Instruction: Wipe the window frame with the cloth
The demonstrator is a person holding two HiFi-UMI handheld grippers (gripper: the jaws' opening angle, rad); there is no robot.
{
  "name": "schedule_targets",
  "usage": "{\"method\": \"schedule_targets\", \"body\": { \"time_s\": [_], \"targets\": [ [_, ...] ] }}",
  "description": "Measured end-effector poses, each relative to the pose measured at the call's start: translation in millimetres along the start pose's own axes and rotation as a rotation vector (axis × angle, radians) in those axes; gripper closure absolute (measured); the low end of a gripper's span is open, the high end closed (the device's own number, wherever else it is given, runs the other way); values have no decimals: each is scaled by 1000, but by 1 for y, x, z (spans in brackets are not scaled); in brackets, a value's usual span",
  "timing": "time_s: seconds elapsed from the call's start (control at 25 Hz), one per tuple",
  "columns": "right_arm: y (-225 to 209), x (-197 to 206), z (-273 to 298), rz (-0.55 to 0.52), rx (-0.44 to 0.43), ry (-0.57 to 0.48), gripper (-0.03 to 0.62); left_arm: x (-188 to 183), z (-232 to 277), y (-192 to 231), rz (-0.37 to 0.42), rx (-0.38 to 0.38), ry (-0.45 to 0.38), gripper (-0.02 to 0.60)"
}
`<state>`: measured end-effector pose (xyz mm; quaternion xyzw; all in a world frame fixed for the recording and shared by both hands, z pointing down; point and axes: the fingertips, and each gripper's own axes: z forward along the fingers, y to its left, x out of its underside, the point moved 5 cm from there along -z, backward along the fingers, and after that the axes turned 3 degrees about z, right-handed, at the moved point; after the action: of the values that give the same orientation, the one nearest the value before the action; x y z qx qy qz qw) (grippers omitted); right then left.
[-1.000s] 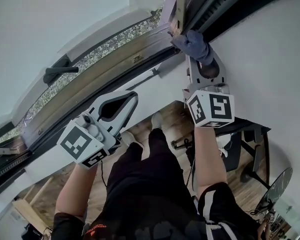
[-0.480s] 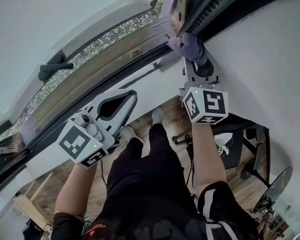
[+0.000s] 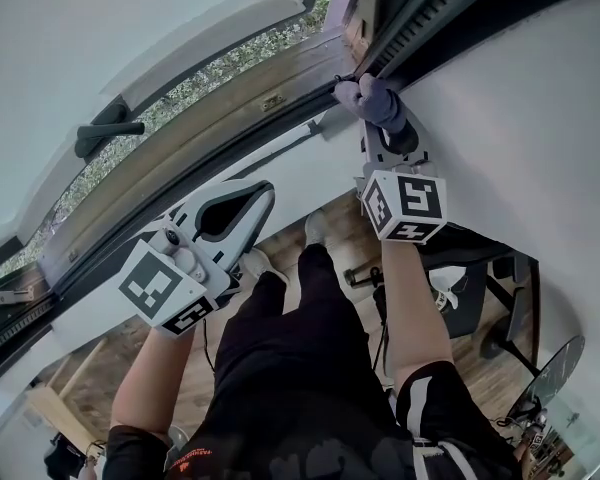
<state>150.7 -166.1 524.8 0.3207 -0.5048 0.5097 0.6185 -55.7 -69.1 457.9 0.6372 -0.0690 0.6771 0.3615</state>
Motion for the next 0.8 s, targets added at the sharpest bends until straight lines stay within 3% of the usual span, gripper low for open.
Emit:
{"method": "schedule_targets", "body": {
  "time_s": [0.48,0.8],
  "targets": [
    [0,7,-5,0,-25,46,488,-1,0,-4,2,4,-5,560],
    [17,-15,-42,33,-112,35,491,-13,-19,-9,20,-12,-18,560]
  ]
}}
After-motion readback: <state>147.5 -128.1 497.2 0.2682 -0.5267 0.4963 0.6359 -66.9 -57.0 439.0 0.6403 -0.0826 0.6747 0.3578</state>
